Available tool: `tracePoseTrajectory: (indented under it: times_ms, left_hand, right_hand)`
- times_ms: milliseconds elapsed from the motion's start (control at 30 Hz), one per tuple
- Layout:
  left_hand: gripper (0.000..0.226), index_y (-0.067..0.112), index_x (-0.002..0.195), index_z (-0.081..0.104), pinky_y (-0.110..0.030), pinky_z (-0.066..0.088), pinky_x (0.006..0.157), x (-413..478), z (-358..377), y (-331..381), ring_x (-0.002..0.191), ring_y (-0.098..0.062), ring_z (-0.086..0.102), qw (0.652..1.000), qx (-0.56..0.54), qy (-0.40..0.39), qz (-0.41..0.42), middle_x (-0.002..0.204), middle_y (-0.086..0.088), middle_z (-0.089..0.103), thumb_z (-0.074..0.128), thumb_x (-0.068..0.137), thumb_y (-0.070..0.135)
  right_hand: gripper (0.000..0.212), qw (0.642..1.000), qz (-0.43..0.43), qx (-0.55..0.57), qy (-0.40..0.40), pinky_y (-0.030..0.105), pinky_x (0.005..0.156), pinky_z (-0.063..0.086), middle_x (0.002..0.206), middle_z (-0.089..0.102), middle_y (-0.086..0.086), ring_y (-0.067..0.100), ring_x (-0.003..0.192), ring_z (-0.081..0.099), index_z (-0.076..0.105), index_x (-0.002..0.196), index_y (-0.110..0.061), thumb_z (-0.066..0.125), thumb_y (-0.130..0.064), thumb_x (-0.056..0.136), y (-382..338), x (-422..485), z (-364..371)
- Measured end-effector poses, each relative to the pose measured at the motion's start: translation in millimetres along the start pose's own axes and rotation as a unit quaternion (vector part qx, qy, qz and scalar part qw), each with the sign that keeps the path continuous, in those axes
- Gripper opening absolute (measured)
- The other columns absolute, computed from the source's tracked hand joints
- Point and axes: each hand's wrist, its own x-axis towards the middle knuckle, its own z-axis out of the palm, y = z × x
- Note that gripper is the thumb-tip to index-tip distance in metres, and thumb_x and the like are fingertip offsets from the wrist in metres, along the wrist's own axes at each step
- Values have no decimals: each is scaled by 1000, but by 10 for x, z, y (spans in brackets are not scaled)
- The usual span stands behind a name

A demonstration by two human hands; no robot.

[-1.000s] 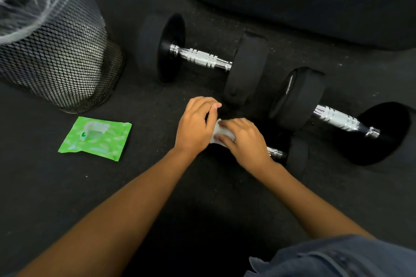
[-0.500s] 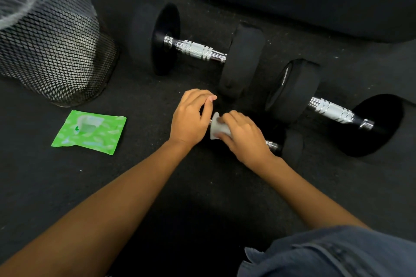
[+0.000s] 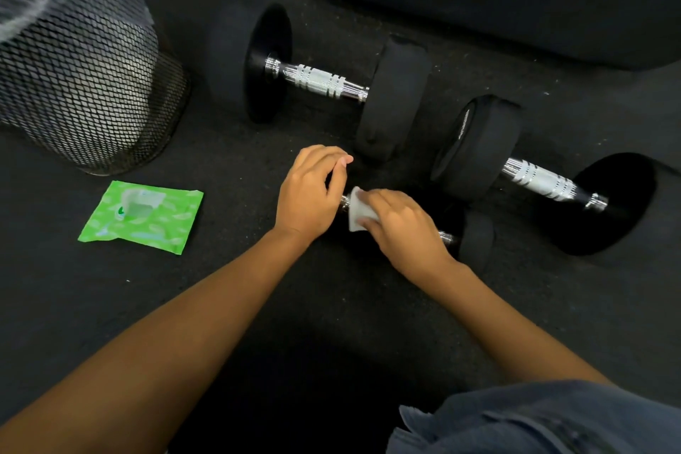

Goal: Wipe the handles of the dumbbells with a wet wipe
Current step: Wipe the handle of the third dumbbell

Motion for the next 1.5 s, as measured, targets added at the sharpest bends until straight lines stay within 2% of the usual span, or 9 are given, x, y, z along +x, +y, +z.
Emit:
tracePoseTrajectory:
  times_ms: [233, 433, 600, 800, 900, 967, 1033, 1167, 1500]
  left_hand:
    - [34, 11, 103, 68, -8, 31, 90, -5, 1, 3, 109, -10, 51, 1000, 4, -10, -6, 108, 1, 66, 39, 93, 26]
    - [37, 12, 105, 67, -14, 36, 90, -10, -15, 9, 108, -11, 54, 1000, -3, -23, -11, 107, 1, 66, 36, 93, 27]
    - [37, 11, 104, 68, -13, 36, 89, 2, -11, 22, 106, -12, 55, 1000, -7, -18, -15, 106, 1, 67, 36, 92, 27]
    - [37, 13, 104, 67, -14, 35, 89, -2, -16, 3, 107, -11, 54, 999, 0, -31, -13, 107, 1, 66, 35, 92, 27]
    - [38, 13, 104, 68, -15, 36, 89, 0, -18, 9, 106, -10, 54, 1000, -4, -25, -18, 106, 2, 66, 35, 92, 28]
    - [38, 13, 104, 68, -15, 36, 89, 4, -14, 13, 107, -11, 54, 999, -7, -22, -23, 106, 3, 66, 35, 91, 28]
    - [39, 13, 103, 68, -15, 36, 89, 2, -9, 12, 106, -12, 55, 1000, -9, -21, -21, 106, 2, 67, 35, 91, 28]
    - [39, 13, 104, 68, -13, 35, 88, -8, -11, 0, 106, -12, 54, 999, -1, -27, -17, 106, 1, 66, 34, 92, 28]
    - [37, 13, 104, 67, -13, 35, 90, 1, -19, 14, 106, -10, 53, 999, -4, -27, -17, 106, 2, 66, 35, 92, 27]
  right_hand:
    - [37, 999, 36, 20, -25, 29, 96, 36, 124, 57, 10, 24, 113, 53, 49, 129, -7, 46, -25, 97, -63, 87, 2]
    - [41, 999, -15, 14, -37, 32, 100, 37, 124, 58, 14, 28, 114, 53, 49, 130, -4, 56, -17, 91, 16, 30, -7]
    - [38, 998, 35, 24, -54, 31, 96, 38, 123, 57, 9, 24, 113, 53, 50, 130, -9, 50, -24, 95, 16, 21, -35]
    - [32, 951, 124, 178, -220, 35, 78, 44, 87, 60, 6, 20, 85, 57, 63, 99, -11, 38, -31, 100, 82, 376, -145]
    - [39, 938, 146, 191, -250, 30, 64, 35, 63, 46, -1, 12, 63, 44, 49, 65, -15, 39, -31, 99, 255, 364, -248]
    - [37, 941, 146, 190, -241, 31, 65, 36, 65, 49, 1, 16, 68, 48, 51, 68, -14, 40, -30, 99, 244, 352, -232]
    - [25, 954, 125, 173, -211, 33, 77, 44, 89, 64, 8, 23, 88, 58, 63, 96, -12, 43, -27, 98, 166, 349, -163]
    - [36, 978, 63, 140, -139, 37, 94, 44, 127, 54, 4, 21, 114, 53, 51, 127, -15, 54, -25, 93, 65, 247, -90]
    - [27, 996, -27, -18, 79, 33, 70, 46, 83, 56, 9, 24, 73, 55, 56, 86, -7, 75, -12, 68, -120, 217, 199]
